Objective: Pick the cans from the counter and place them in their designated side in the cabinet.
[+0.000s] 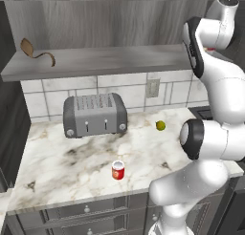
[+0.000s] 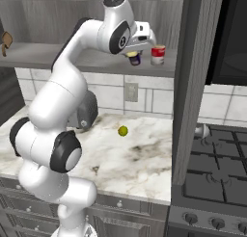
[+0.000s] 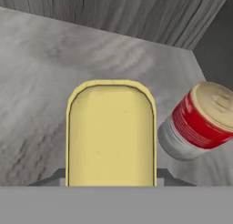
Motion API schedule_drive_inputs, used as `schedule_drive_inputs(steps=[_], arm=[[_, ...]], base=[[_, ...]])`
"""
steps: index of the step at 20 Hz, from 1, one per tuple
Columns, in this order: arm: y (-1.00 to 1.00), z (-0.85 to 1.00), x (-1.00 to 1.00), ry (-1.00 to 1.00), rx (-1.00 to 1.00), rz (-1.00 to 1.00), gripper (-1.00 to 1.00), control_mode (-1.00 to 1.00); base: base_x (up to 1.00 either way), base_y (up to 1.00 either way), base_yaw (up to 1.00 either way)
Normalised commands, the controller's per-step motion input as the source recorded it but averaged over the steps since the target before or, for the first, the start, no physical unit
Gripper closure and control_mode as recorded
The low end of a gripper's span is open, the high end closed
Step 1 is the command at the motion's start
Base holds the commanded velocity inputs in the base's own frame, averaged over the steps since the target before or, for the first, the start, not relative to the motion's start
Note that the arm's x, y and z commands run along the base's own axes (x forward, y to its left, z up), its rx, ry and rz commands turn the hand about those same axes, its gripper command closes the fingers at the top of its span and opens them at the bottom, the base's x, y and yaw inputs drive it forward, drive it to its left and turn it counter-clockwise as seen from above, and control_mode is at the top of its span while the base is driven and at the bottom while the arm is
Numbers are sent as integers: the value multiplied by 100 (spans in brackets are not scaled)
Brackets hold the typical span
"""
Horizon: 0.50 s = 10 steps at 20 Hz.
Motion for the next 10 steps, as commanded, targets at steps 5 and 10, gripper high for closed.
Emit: schedule_drive_inputs(steps=[5, 10], arm=[[-7, -3, 19, 4, 0, 0, 100, -100], [-6, -4, 18, 4, 0, 0, 100, -100]], base=[[0, 0, 0], [0, 0, 0]])
